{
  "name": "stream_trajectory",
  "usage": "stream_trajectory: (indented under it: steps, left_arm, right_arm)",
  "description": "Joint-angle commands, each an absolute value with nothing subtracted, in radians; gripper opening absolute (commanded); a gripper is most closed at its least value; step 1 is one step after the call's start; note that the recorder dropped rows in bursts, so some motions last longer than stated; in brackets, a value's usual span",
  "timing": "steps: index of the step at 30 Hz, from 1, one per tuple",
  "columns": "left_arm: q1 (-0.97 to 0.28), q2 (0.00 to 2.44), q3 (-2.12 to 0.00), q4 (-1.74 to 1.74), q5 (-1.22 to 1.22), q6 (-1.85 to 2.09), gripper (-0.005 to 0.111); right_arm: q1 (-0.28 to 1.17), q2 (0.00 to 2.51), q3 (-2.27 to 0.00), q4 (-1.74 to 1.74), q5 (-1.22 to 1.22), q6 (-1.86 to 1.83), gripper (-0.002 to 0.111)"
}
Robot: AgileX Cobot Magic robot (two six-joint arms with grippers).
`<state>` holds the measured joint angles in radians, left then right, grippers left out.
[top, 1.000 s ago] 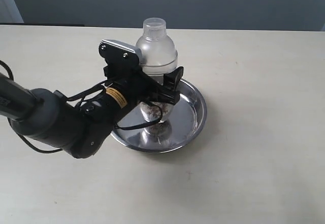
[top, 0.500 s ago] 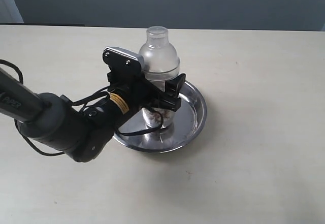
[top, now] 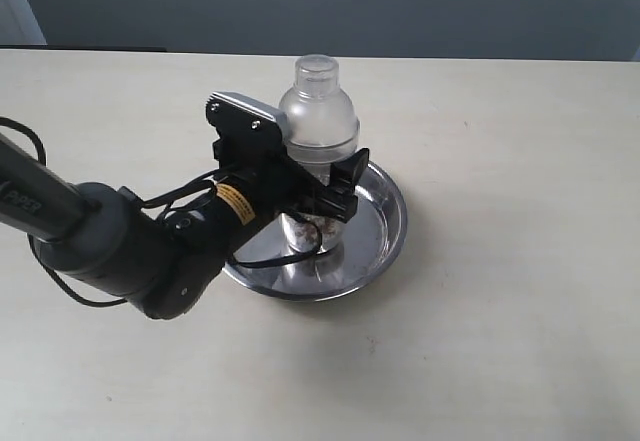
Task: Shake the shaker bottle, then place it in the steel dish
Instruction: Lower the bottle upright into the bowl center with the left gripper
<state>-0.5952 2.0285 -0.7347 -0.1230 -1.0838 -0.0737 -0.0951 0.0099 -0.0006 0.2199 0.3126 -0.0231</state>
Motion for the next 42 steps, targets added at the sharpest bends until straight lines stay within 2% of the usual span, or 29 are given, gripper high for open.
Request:
stream_trajectory:
  steps: [1, 42]
  left_arm:
    - [-0.597, 2.037, -0.736, -0.140, -1.092, -0.065, 0.105]
    - [-0.597, 2.035, -0.736, -0.085, -1.129, -0.119, 0.106]
  right_arm:
    - [-0.099, 0.005, 0.000, 0.219, 0.305, -0.026, -0.001]
    - [-0.099, 0.005, 0.000, 0.219, 0.305, -0.026, -0.001]
